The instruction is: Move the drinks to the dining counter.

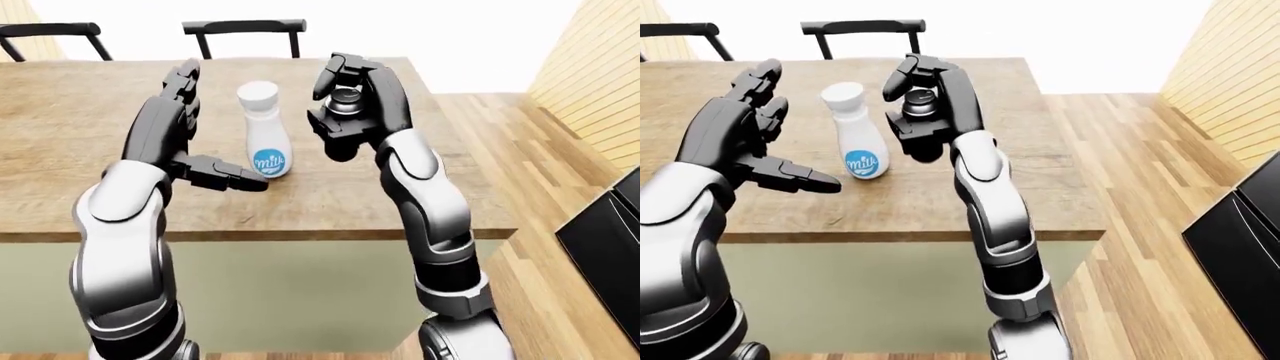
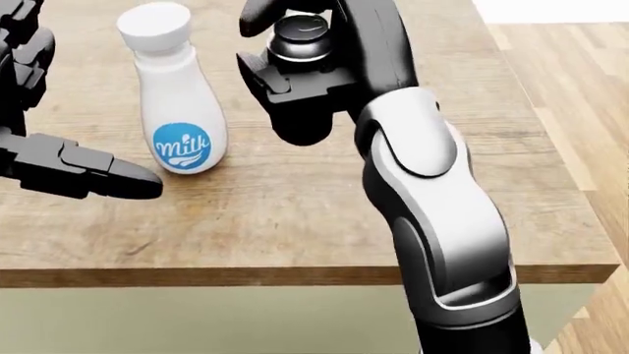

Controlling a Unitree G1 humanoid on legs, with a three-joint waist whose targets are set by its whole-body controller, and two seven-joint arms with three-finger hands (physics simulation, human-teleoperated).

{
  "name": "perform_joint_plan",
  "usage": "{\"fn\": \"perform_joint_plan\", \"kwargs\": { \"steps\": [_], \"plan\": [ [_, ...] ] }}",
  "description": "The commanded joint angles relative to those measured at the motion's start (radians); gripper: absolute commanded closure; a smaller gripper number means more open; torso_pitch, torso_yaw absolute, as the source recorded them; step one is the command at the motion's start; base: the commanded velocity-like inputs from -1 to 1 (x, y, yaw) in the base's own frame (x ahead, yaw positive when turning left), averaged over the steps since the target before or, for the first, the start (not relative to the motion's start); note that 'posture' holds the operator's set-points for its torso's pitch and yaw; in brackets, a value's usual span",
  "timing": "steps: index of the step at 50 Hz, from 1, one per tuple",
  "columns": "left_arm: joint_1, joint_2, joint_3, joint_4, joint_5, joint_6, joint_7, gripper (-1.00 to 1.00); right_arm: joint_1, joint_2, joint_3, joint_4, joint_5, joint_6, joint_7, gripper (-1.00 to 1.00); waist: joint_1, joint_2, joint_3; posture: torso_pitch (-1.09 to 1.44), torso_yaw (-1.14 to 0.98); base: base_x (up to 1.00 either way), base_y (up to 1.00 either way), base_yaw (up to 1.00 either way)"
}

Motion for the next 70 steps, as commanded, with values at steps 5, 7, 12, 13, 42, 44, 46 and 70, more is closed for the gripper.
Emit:
{"fn": "perform_joint_plan", "kwargs": {
  "steps": [5, 7, 12, 13, 42, 44, 46, 70],
  "plan": [
    [-0.024, 0.013, 0.013, -0.025, -0.017, -0.031, 0.029, -1.0, -0.018, 0.008, -0.009, 0.005, -0.015, -0.129, 0.0, 1.0, -0.001, 0.005, -0.033, 0.0, 0.0, 0.0, 0.0, 0.0],
    [-0.022, 0.013, 0.013, -0.022, -0.022, -0.036, 0.035, -1.0, -0.013, 0.009, -0.009, 0.027, -0.018, -0.148, 0.001, 1.0, -0.001, 0.005, -0.034, 0.0, 0.0, 0.0, 0.0, 0.0],
    [-0.025, 0.02, 0.013, -0.026, -0.03, -0.027, 0.041, -1.0, -0.004, 0.011, -0.012, 0.055, -0.018, -0.169, -0.003, 1.0, -0.001, 0.005, -0.035, 0.0, 0.0, 0.0, 0.0, 0.0],
    [-0.024, 0.02, 0.014, -0.025, -0.032, -0.029, 0.043, -1.0, 0.001, 0.013, -0.011, 0.065, -0.018, -0.177, -0.004, 1.0, -0.001, 0.005, -0.035, 0.0, 0.0, 0.0, 0.0, 0.0],
    [-0.011, 0.012, 0.003, -0.016, -0.03, -0.051, 0.051, -1.0, 0.014, 0.038, -0.011, 0.357, -0.016, -0.398, -0.011, 1.0, -0.001, 0.006, -0.042, 0.0, 0.0, 0.0, 0.0, 0.0],
    [-0.009, 0.011, 0.003, -0.018, -0.029, -0.052, 0.05, -1.0, 0.016, 0.04, -0.01, 0.362, -0.015, -0.401, -0.009, 1.0, -0.001, 0.006, -0.042, 0.0, 0.0, 0.0, 0.0, 0.0],
    [-0.007, 0.01, 0.004, -0.019, -0.029, -0.054, 0.05, -1.0, 0.016, 0.043, -0.008, 0.378, -0.016, -0.412, -0.009, 1.0, -0.001, 0.006, -0.042, 0.0, 0.0, 0.0, 0.0, 0.0],
    [-0.01, 0.015, 0.013, -0.007, -0.042, -0.069, 0.06, -1.0, 0.04, 0.063, 0.003, 0.473, -0.043, -0.498, 0.013, 0.25, -0.002, 0.007, -0.045, 0.0, 0.0, 0.0, 0.0, 0.0]
  ]
}}
